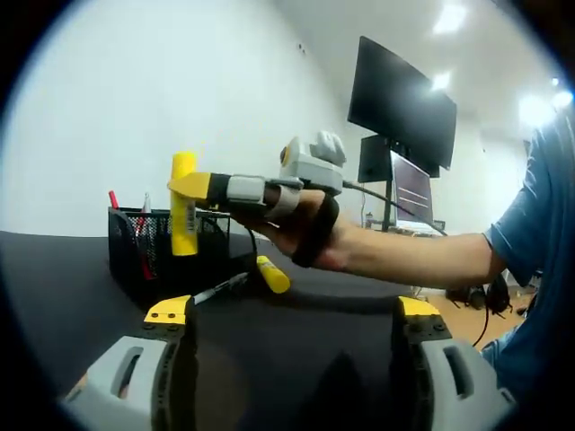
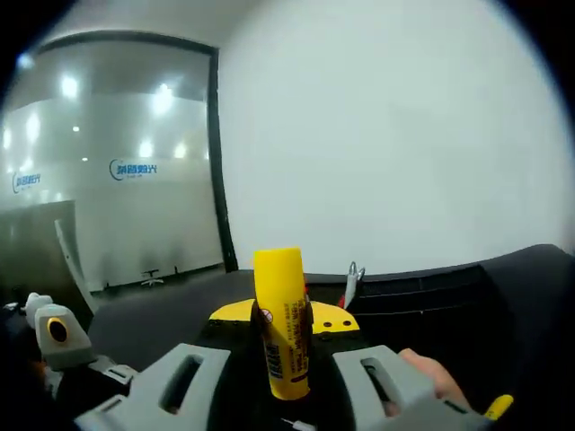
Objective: Pick up pens and glue sticks and place them into the holder.
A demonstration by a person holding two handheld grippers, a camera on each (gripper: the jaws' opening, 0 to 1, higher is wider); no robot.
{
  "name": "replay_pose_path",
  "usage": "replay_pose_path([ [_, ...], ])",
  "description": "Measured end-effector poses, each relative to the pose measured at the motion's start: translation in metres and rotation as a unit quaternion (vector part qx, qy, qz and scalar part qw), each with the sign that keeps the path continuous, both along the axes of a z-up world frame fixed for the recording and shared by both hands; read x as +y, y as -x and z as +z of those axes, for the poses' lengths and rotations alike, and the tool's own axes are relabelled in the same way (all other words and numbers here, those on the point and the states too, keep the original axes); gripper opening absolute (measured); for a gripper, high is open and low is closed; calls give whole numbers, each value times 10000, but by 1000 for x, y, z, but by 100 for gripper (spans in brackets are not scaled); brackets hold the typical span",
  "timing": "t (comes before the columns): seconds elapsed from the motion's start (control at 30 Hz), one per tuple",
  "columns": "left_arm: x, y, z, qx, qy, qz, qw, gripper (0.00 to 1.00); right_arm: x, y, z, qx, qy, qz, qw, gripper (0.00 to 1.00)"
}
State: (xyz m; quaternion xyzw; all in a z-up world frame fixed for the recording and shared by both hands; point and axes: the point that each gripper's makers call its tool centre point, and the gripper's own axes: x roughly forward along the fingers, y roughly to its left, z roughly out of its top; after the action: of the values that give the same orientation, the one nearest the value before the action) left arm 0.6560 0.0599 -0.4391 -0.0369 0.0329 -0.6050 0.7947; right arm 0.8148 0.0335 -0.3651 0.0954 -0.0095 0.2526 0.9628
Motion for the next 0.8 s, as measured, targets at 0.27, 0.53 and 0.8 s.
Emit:
replay_pose_path([
  [0.27,0,1,0,10,6,-9,10000,86,8,-11,-9,18,127,-56,9999,18],
  [0.53,0,0,0,6,9,-15,10000,86,8,-15,-18,44,263,-141,9995,18],
  [0.8,0,-1,0,6,3,-10,10000,86,5,-15,-30,120,325,-223,9992,18],
])
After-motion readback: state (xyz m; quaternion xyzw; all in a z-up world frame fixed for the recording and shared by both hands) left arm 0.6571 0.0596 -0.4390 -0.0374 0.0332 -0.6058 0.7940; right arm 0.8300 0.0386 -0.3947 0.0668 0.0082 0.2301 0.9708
